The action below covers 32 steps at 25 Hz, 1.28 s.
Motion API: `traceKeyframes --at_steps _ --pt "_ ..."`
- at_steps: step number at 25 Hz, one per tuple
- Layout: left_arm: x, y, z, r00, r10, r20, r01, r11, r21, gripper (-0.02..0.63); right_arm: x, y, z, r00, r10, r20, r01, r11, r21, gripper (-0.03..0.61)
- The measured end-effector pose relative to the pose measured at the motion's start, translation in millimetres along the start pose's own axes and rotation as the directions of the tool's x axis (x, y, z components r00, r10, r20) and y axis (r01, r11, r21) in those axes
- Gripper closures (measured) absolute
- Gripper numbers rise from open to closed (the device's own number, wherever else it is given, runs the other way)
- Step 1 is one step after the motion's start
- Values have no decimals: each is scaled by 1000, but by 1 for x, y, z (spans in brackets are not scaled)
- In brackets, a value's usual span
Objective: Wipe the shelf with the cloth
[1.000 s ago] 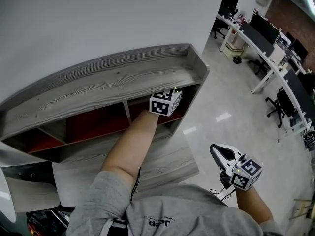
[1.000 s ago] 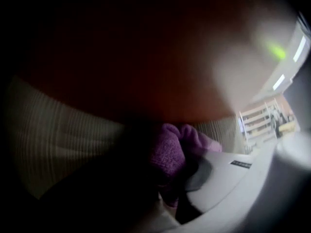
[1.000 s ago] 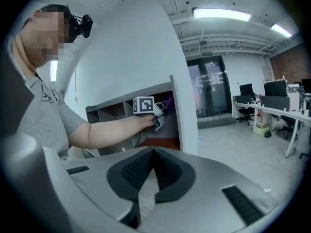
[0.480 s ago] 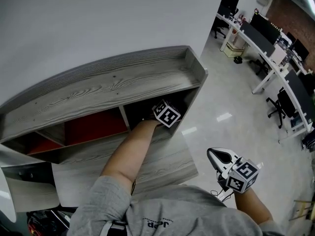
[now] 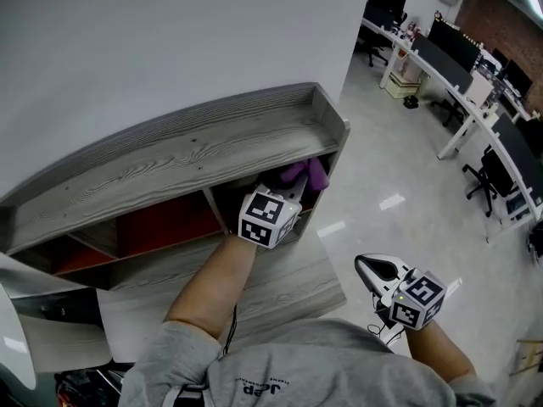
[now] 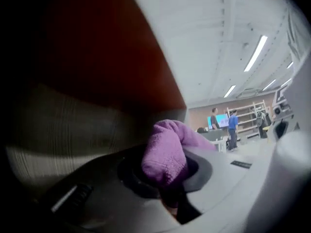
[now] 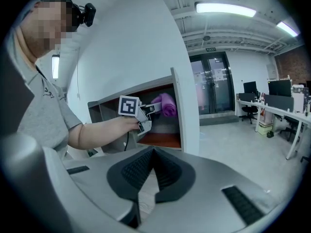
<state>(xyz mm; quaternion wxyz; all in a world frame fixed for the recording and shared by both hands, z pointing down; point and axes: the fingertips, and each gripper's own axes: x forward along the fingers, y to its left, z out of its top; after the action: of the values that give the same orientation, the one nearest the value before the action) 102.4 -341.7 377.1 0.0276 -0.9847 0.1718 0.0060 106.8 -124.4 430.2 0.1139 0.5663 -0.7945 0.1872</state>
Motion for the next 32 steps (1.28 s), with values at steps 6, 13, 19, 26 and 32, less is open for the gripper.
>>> traceKeyframes --at_steps 6,13,19,26,32 --pt "11 -19 37 996 -25 81 36 990 -138 546 1 11 -1 1000 10 7 -10 1000 -3 557" --pt "16 -23 29 999 32 -24 -31 999 44 540 -10 9 -5 1000 -17 12 17 1000 3 557" --pt "16 -28 -55 967 75 -243 -29 982 189 541 -12 7 -14 1000 -20 7 20 1000 17 557" --pt "18 -34 -179 790 123 -600 107 937 333 544 -7 11 -16 1000 7 15 -7 1000 2 557" --pt "-7 2 -124 875 222 -431 -216 974 63 545 -7 3 -11 994 104 25 -103 994 -29 557"
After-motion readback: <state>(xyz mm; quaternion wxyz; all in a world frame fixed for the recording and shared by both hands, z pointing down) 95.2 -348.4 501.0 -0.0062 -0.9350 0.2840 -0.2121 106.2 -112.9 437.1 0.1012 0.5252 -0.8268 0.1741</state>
